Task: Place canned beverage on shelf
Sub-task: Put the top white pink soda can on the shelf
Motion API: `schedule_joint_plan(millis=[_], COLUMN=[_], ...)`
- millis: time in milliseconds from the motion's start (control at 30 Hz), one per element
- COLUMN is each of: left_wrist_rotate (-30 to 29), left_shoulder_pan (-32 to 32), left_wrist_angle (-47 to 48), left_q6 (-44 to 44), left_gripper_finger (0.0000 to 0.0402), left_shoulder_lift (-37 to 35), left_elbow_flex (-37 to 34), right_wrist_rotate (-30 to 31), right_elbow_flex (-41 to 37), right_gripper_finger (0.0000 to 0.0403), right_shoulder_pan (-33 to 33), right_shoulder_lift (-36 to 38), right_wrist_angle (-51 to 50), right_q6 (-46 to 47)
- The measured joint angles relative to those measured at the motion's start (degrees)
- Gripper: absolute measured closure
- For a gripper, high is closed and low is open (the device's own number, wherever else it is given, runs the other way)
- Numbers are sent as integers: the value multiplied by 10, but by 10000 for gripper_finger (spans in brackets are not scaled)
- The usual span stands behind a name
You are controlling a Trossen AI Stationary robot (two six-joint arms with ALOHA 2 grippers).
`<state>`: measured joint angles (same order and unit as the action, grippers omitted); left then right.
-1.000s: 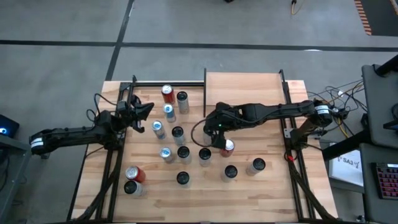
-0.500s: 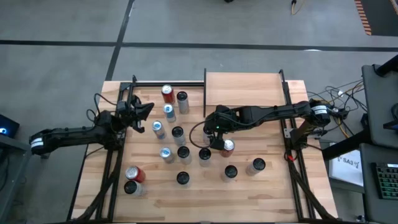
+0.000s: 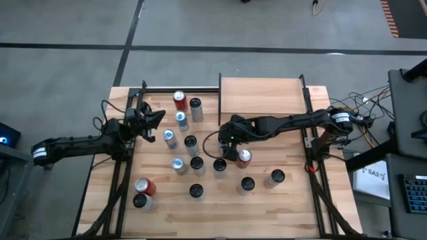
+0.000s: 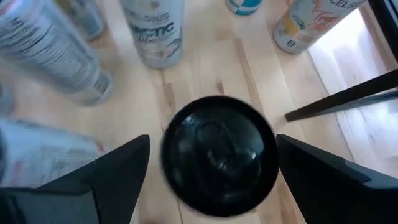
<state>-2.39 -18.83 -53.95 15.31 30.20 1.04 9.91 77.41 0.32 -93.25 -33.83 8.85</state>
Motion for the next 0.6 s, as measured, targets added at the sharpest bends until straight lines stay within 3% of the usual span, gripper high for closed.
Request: schedule_joint_plan(millis=[233,467,600], left_wrist_rotate=[0,0,0], left_shoulder_pan=[0,0,0], left_wrist_angle=[0,0,0], left_q6=[0,0,0], left_gripper_finger=[402,402,402], left_shoulder_lift=[1,1,1], left_elbow_flex=[0,0,0], right_wrist_rotate=[2,2,3], right_elbow_flex=[-27,-25,-19], right_gripper_finger=[83,154,159], right_shoulder_pan=[-4,-4,-4], right_shoulder_lift=[0,0,0], right_wrist_angle=[41,43,39], right_q6=[3,11,17])
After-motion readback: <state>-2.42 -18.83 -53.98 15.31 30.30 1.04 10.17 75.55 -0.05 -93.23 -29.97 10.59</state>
